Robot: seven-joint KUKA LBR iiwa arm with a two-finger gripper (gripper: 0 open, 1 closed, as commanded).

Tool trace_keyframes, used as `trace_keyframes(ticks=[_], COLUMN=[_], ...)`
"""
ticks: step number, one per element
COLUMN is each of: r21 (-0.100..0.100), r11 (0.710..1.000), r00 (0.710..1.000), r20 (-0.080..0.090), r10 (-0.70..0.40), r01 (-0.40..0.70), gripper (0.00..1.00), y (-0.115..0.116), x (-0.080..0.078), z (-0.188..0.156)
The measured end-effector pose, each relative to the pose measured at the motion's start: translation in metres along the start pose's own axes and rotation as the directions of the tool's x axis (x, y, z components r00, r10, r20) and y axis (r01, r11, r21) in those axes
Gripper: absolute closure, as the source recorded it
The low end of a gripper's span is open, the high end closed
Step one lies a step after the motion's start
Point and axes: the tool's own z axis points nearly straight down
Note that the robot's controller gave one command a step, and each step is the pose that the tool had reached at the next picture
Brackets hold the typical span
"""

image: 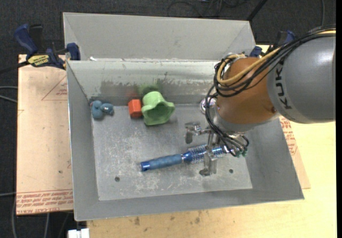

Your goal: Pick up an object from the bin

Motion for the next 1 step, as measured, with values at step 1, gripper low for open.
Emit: trace_keyframes(ticks=[1], r21=[-0.001], r11=[0.998], r00=[0.998], r20=[-0.005], r10=[-0.055], r01=[0.055], gripper=[0.0], y=[-0.0111], x=[-0.0054], z=[0.05])
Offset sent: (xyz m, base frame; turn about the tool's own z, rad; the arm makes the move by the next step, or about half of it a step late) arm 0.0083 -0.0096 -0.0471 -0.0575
